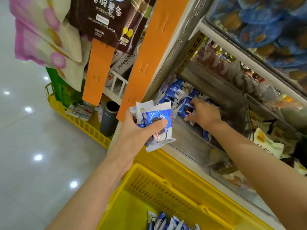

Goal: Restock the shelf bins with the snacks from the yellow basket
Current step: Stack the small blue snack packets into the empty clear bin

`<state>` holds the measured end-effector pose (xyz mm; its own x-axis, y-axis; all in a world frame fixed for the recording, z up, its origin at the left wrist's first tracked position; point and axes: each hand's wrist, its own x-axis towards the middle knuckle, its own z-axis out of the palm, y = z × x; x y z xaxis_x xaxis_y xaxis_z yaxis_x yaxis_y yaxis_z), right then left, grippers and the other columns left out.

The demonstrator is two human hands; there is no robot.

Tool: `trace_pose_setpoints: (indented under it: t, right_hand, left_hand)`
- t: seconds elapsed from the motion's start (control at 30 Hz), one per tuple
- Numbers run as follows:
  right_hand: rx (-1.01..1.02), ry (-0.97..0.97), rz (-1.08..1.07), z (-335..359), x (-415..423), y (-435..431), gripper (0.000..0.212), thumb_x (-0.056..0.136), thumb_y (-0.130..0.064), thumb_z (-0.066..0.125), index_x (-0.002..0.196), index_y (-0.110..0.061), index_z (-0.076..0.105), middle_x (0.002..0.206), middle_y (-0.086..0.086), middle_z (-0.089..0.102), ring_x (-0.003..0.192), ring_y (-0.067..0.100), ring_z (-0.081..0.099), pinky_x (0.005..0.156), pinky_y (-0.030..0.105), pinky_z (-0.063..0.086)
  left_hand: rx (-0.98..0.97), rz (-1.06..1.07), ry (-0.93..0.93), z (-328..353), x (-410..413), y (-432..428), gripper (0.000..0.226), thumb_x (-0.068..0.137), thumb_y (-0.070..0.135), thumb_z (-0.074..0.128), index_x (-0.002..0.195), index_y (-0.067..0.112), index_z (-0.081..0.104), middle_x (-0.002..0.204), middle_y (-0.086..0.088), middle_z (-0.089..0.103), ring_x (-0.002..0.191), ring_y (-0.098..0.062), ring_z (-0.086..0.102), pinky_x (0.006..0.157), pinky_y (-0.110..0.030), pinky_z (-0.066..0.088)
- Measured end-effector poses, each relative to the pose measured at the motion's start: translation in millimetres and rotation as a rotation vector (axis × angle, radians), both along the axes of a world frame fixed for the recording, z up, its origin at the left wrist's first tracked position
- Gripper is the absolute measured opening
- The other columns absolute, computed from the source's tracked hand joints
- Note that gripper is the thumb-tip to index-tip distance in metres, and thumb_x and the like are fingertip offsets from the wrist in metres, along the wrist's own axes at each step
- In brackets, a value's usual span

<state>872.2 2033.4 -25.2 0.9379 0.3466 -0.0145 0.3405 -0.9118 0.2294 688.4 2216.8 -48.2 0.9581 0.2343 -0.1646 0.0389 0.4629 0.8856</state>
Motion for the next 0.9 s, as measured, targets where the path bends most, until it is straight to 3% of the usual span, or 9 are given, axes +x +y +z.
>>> trace_pose_setpoints:
  t: [0.17,0.27,0.37,0.43,0.53,0.7,0.8,0.9]
  right_hand:
    - [-0.070,-0.012,0.068,-5,4,5,0.065,0.075,-0.040,0.074,0.126,-0.014,0.043,0.121,0.013,0.053,0.110,0.032,0.052,0.079,0.041,0.049]
    - [-0.036,0.071,0.106,-4,4,0,0.066,0.077,-0.039,0.072,0.130,-0.014,0.042,0.127,0.012,0.050,0.114,0.030,0.050,0.086,0.043,0.048]
    - [0.251,0.085,0.051,5,3,-3,0.054,0.086,-0.038,0.063,0.129,-0.012,0.045,0.127,0.010,0.052,0.113,0.026,0.052,0.091,0.040,0.046]
    - [0.376,0.037,0.029,17,4,-6,0.040,0.090,-0.034,0.060,0.120,-0.011,0.052,0.114,0.009,0.059,0.100,0.023,0.057,0.080,0.030,0.046]
    - [0.288,0.178,0.015,33,5,-19,0.024,0.086,-0.027,0.065,0.106,-0.013,0.061,0.100,0.005,0.062,0.089,0.017,0.058,0.067,0.020,0.041]
    - [0.003,0.470,-0.141,27,-1,-34,0.051,0.081,-0.021,0.072,0.125,-0.012,0.050,0.123,0.006,0.057,0.111,0.020,0.055,0.097,0.031,0.045]
    - [0.060,0.509,-0.159,19,-2,-33,0.060,0.078,-0.020,0.074,0.130,-0.012,0.045,0.126,0.007,0.054,0.108,0.019,0.054,0.095,0.029,0.045]
    - [-0.007,0.503,-0.161,15,-4,-33,0.060,0.077,-0.032,0.075,0.127,-0.011,0.048,0.120,0.007,0.056,0.105,0.020,0.055,0.093,0.030,0.046]
  left_hand:
    - [0.009,0.003,0.010,0,1,2,0.080,0.053,0.030,0.070,0.127,0.015,0.043,0.086,-0.006,0.061,0.042,-0.003,0.058,0.040,-0.013,0.044]
    - [0.017,0.011,-0.001,0,0,3,0.081,0.052,0.031,0.070,0.127,0.016,0.044,0.085,-0.005,0.061,0.042,-0.003,0.058,0.040,-0.013,0.044]
    - [0.025,0.023,-0.012,-1,0,4,0.082,0.050,0.034,0.070,0.126,0.015,0.045,0.081,-0.005,0.061,0.042,-0.004,0.058,0.039,-0.013,0.044]
    - [0.030,0.019,-0.015,-1,1,4,0.083,0.048,0.036,0.069,0.125,0.016,0.045,0.081,-0.005,0.061,0.042,-0.003,0.058,0.039,-0.013,0.043]
    - [0.042,0.003,-0.010,-2,0,3,0.082,0.049,0.037,0.069,0.124,0.016,0.044,0.084,-0.005,0.061,0.043,-0.001,0.058,0.040,-0.012,0.043]
    - [0.021,-0.009,-0.026,1,-1,1,0.074,0.050,0.037,0.069,0.117,0.020,0.044,0.086,-0.003,0.062,0.044,0.000,0.059,0.041,-0.012,0.044]
    - [0.000,-0.018,-0.036,5,-3,-1,0.067,0.046,0.037,0.069,0.108,0.024,0.046,0.086,-0.003,0.063,0.045,0.000,0.059,0.041,-0.012,0.044]
    - [-0.010,-0.021,-0.047,5,-5,-1,0.063,0.046,0.037,0.069,0.103,0.025,0.046,0.086,-0.002,0.063,0.047,0.000,0.061,0.042,-0.012,0.045]
